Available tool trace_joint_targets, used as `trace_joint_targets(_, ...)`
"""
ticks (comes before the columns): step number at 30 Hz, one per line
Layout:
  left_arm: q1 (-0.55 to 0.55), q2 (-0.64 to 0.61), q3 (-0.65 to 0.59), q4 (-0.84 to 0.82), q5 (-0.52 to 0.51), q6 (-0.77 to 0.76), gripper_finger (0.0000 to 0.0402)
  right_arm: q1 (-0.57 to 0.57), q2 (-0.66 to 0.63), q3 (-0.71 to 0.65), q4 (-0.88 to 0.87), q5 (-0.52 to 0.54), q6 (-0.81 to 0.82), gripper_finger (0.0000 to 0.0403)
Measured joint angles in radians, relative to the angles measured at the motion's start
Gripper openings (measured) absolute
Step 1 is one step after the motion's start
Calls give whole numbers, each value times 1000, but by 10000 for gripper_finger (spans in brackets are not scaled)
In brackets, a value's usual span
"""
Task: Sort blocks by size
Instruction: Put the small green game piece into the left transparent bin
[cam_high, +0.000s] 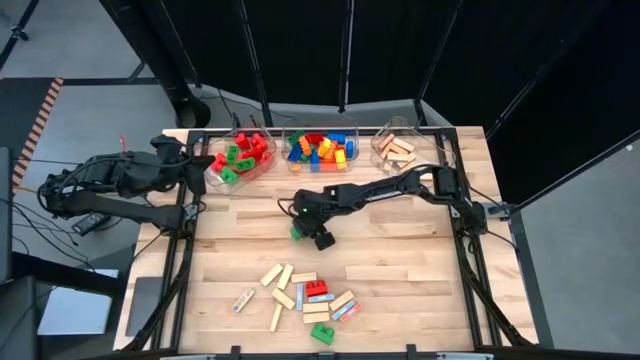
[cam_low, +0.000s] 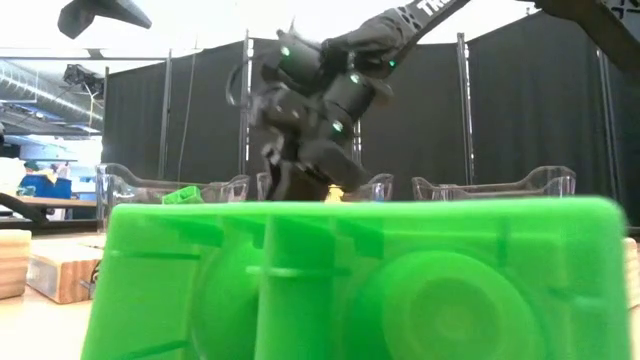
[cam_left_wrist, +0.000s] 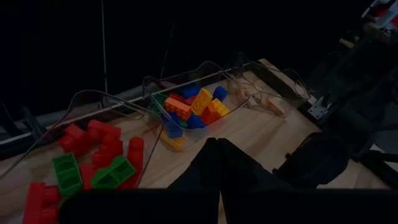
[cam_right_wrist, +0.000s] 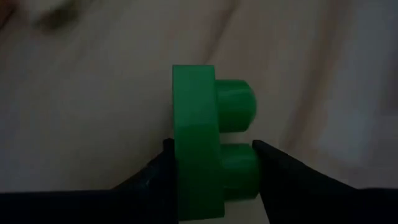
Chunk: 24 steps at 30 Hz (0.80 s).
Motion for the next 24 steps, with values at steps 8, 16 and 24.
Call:
trace_joint_targets(8,0,0,0,0,-2,1,2,-86,0,264,50,125,57,173)
trace_joint_targets(16,0,0,0,-1,-21,24,2,-232,-1,351,304,187,211,173)
trace_joint_targets(24,0,0,0,0,-39,23,2,-286,155,523,271,201,297,173)
